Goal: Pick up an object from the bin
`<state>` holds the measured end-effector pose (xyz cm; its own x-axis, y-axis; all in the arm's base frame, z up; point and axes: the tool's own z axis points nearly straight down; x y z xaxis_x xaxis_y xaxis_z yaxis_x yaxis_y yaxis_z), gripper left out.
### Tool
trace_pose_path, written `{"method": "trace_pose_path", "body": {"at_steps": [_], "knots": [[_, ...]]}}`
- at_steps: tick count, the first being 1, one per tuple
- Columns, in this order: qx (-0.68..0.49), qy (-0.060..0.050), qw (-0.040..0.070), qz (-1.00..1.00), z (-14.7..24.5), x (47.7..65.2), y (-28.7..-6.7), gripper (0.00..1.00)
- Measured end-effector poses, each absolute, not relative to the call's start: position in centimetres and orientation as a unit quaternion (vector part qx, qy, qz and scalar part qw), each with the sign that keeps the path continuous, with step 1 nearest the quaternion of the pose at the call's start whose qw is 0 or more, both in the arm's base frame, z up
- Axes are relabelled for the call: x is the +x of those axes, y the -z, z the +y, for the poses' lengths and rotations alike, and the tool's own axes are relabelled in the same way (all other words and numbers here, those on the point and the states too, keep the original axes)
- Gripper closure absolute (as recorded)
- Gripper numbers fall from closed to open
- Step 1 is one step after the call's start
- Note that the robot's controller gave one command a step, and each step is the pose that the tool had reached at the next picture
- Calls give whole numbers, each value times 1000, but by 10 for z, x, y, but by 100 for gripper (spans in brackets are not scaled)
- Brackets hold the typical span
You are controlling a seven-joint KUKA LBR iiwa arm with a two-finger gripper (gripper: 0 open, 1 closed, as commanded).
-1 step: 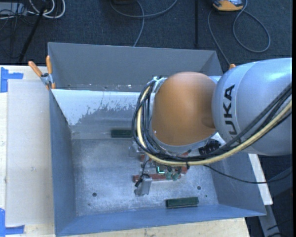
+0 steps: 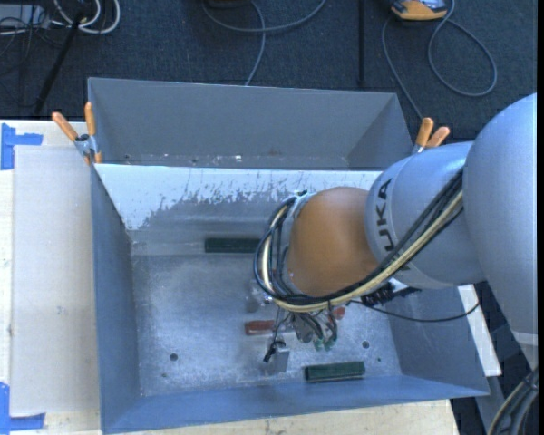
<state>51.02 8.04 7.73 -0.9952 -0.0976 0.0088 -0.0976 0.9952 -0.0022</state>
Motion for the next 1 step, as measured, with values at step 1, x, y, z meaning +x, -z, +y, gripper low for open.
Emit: {"method": "trace_pose_path", "body": {"at_steps": [1], "knots": [[48, 0, 1, -999, 82, 512, -82, 100]]}}
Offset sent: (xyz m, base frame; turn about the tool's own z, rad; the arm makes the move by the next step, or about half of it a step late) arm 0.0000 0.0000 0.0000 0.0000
